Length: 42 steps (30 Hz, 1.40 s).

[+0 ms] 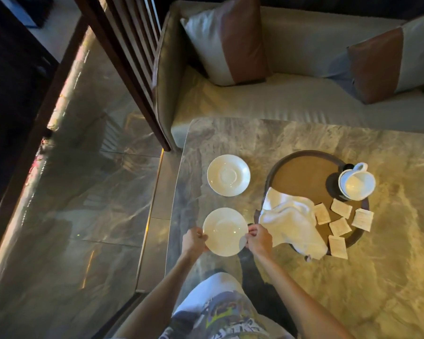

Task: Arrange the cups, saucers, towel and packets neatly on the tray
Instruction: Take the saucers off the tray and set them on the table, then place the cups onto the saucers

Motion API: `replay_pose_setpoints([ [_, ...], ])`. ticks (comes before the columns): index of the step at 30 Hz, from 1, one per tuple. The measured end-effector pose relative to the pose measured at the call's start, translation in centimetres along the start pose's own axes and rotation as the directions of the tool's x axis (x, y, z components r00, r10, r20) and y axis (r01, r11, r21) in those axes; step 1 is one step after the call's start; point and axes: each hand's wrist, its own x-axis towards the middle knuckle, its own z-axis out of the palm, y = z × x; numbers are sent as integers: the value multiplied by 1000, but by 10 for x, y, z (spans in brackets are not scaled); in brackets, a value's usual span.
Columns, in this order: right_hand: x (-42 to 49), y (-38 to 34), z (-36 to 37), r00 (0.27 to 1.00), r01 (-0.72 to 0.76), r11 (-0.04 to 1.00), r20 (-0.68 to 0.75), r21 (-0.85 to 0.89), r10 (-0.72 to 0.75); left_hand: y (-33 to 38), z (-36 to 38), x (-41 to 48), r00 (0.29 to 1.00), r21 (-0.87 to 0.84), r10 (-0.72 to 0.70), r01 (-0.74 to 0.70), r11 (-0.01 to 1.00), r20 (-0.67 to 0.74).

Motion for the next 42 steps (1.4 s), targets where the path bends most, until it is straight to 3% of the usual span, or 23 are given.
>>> replay_pose_setpoints([
  [11, -1, 2, 8, 998, -46, 997, -34, -61, 44, -12, 1, 10, 998, 124, 33, -39, 991, 48],
  [22, 0, 0, -2, 998, -14, 981, 62, -193, 26, -2, -2, 8, 995, 254, 23, -48, 966, 101],
  [25, -3, -1, -16, 991, 7, 975, 129, -220, 22, 1, -10, 2, 999, 374, -5, -8, 927, 34],
  [29, -3, -5, -59, 989, 85, 992, 127, -94, -72, 30, -7, -8, 970, 523, 191, -85, 848, -151],
  [33, 10, -6, -126, 988, 147, 986, 32, 78, -150, 94, 32, -16, 927, 515, 359, -256, 818, -110],
  [36, 39, -7, -186, 981, 171, 981, -108, 93, -161, 153, 80, -20, 896, 518, 439, -346, 782, -63],
  [42, 116, 13, -303, 917, 207, 971, -369, 116, -151, 243, 200, -33, 824, 531, 541, -539, 654, 170],
])
